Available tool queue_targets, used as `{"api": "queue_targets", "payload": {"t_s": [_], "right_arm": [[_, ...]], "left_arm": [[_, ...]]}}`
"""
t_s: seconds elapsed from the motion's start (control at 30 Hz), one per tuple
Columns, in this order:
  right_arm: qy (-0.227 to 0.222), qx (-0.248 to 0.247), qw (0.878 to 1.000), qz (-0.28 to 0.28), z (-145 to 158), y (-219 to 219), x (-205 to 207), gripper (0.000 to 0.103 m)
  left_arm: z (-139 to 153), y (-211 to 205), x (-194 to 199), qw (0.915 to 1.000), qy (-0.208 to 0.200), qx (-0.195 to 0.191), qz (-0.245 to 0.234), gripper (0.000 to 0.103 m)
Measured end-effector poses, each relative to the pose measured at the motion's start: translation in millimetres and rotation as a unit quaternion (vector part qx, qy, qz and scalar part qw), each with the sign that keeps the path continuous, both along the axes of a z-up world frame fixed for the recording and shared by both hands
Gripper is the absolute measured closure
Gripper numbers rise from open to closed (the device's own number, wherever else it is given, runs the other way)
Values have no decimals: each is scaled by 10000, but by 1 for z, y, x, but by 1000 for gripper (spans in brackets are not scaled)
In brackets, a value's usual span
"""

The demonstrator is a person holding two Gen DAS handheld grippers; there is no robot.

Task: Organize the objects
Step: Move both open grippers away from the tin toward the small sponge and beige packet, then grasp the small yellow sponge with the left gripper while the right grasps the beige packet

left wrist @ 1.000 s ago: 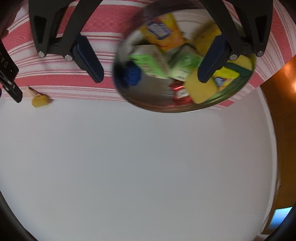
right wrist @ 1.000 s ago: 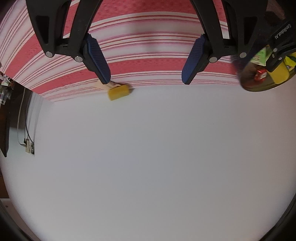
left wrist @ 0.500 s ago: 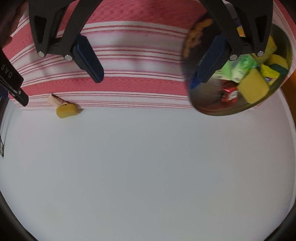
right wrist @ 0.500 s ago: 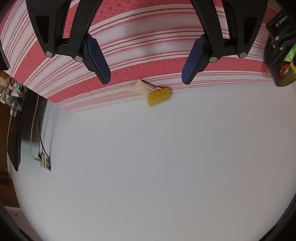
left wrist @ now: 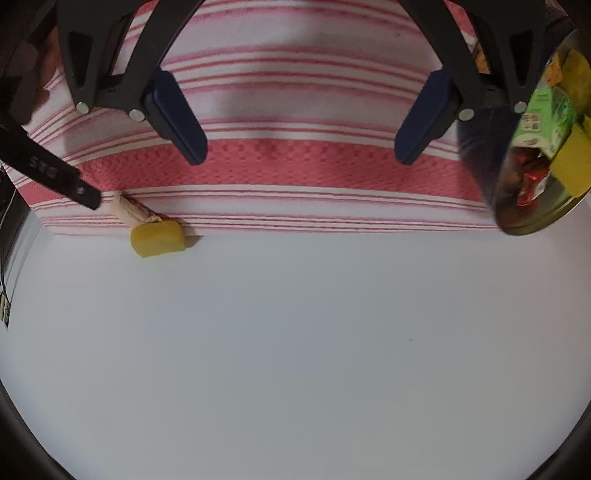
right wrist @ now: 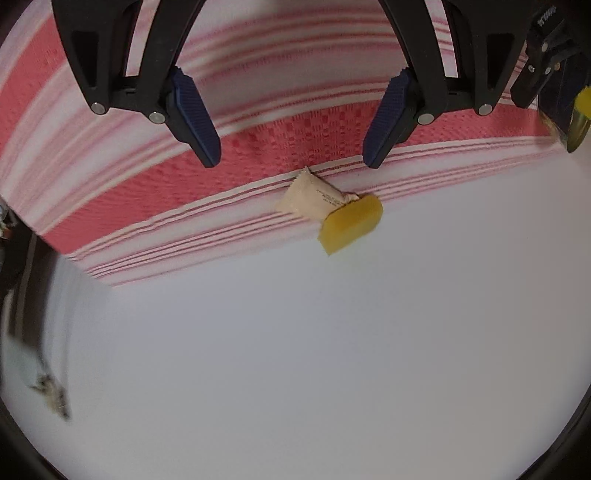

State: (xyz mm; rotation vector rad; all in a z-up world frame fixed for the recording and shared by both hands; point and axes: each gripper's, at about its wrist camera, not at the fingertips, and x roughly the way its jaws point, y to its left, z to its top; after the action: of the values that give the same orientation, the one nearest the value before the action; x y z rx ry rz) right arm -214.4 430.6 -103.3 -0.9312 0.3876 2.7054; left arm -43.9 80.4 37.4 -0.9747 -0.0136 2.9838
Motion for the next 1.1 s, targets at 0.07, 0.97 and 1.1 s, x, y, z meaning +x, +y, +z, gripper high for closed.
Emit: {"api": "queue_targets", "payload": {"t_s": [0.07, 0.97, 1.1], "right_arm": [[-160, 17, 9997, 187, -4, 5, -15, 22], [-974, 282, 9853, 1377, -1, 20, 0, 63], [-607, 320, 9943, 812, 12, 36, 27, 63]], "left_arm": [[-1, 5, -7, 10000, -79, 15, -33, 1], [1, 66, -52, 9992, -360, -10, -176, 1], [4, 94, -63, 9985, -356, 27, -419, 1]]}}
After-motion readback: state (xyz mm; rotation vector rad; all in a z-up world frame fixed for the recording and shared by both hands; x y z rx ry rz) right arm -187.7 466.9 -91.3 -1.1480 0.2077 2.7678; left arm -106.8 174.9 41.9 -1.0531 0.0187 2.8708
